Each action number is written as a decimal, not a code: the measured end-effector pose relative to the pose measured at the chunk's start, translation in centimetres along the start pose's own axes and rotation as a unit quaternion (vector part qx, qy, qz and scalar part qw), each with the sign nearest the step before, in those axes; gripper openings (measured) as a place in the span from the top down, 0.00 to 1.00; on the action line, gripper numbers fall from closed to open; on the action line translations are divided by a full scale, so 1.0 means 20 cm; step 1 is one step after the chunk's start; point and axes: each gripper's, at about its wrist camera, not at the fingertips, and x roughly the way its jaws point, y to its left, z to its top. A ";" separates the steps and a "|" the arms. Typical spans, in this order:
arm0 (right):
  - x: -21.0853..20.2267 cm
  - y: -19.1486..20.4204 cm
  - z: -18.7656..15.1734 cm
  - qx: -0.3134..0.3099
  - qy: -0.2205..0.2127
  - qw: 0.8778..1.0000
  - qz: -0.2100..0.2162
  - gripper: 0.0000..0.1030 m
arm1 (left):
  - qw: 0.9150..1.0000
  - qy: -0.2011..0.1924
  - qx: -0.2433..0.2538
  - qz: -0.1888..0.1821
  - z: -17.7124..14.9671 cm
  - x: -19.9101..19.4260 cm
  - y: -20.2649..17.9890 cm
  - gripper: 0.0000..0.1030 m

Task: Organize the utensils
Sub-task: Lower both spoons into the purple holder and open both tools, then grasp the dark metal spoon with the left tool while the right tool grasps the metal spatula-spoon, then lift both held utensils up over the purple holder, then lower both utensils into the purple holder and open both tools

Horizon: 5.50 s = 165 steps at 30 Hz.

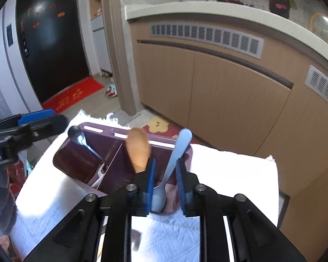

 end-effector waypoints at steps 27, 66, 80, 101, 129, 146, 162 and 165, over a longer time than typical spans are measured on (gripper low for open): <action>-0.30 0.15 -0.88 0.021 0.088 0.996 -0.015 0.53 | 0.974 0.199 0.058 -0.089 -1.00 -0.27 -0.26 0.40; -0.36 0.10 -0.92 0.029 0.079 0.996 -0.014 0.45 | 0.987 0.159 0.012 0.020 -0.80 -0.12 -0.14 0.91; 0.12 0.29 -0.56 0.041 0.109 0.993 0.000 0.45 | 0.989 0.131 -0.063 0.019 -0.83 -0.24 0.12 0.91; 0.05 0.36 -0.61 -0.006 0.106 0.994 -0.008 0.68 | 0.990 0.123 -0.061 -0.012 -0.85 -0.28 0.07 0.91; -1.18 0.34 0.00 -0.050 -0.207 0.977 -0.021 0.68 | 0.981 -0.178 0.073 -0.033 0.06 -0.94 -0.41 0.90; -0.49 0.12 0.36 0.004 -0.211 0.978 0.007 0.68 | 0.984 -0.178 0.021 -0.004 0.25 -0.14 -0.24 0.90; 0.10 0.07 0.11 0.002 -0.103 0.995 0.016 0.69 | 0.995 -0.093 0.023 0.038 -0.07 0.31 -0.11 0.90; 0.15 0.06 0.06 0.009 -0.070 0.997 0.021 0.69 | 0.998 -0.053 0.010 0.032 -0.11 0.35 -0.08 0.75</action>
